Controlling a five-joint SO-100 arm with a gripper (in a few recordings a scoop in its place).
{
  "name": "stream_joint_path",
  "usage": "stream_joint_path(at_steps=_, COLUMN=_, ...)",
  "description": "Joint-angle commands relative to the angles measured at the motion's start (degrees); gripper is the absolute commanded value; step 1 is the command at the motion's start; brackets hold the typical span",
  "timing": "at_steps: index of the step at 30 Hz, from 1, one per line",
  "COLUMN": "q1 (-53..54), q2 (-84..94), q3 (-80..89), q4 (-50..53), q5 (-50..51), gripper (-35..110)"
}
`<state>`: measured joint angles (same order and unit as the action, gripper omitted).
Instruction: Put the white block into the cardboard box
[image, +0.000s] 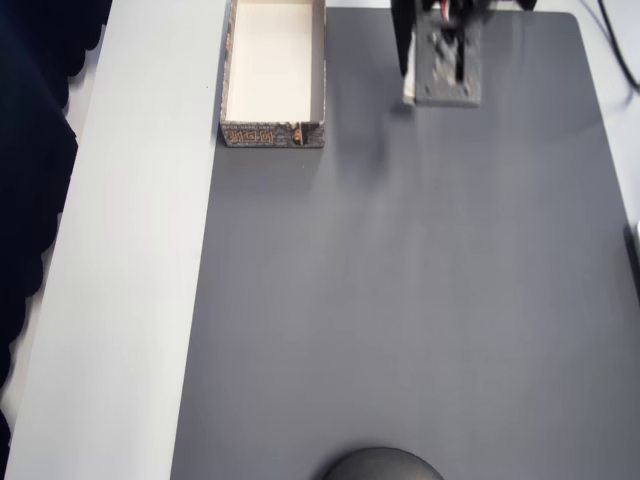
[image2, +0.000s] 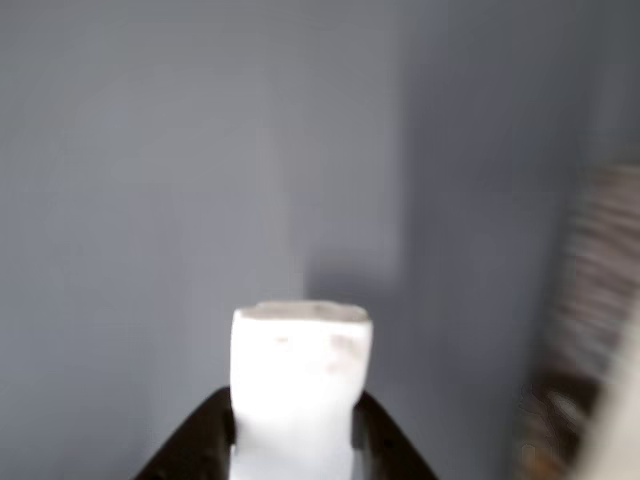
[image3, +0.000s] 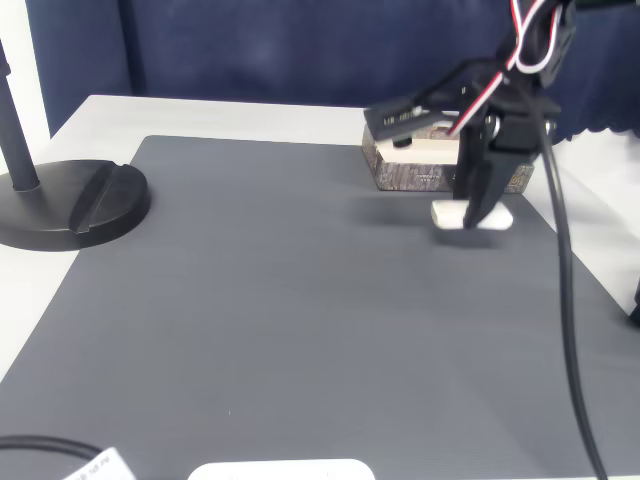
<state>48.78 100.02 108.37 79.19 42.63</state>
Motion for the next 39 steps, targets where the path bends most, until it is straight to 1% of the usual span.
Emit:
stream_joint_path(at_steps=1, q1=5.3, q2=2.2, q3=-13.1, q4=6.0, q5=1.9, gripper=-2)
stream_joint_path(at_steps=8, q1=13.2, q2=-7.8, q3=-29.6, q4=9.8, q5=8.3, gripper=-2)
stream_joint_path(at_steps=14, q1=17.2, q2=-19.3, q3=-47.0, q4=14.5, q5=11.6, gripper=-2)
stream_joint_path(at_steps=17, q1=18.3, q2=-24.3, q3=-52.6, q4=14.9, q5=14.1, gripper=-2)
stream_joint_path(at_steps=25, q1=21.4, q2=-35.1, q3=-63.1, q4=14.2, q5=23.6, gripper=-2)
stream_joint_path(at_steps=30, q1=22.0, q2=-40.3, q3=-66.4, q4=13.5, q5=29.1, gripper=-2)
stream_joint_path(at_steps=33, q1=21.6, q2=-42.9, q3=-66.6, q4=12.9, q5=31.6, gripper=-2)
stream_joint_path(at_steps=39, q1=20.3, q2=-46.1, q3=-66.7, q4=11.4, q5=33.0, gripper=-2)
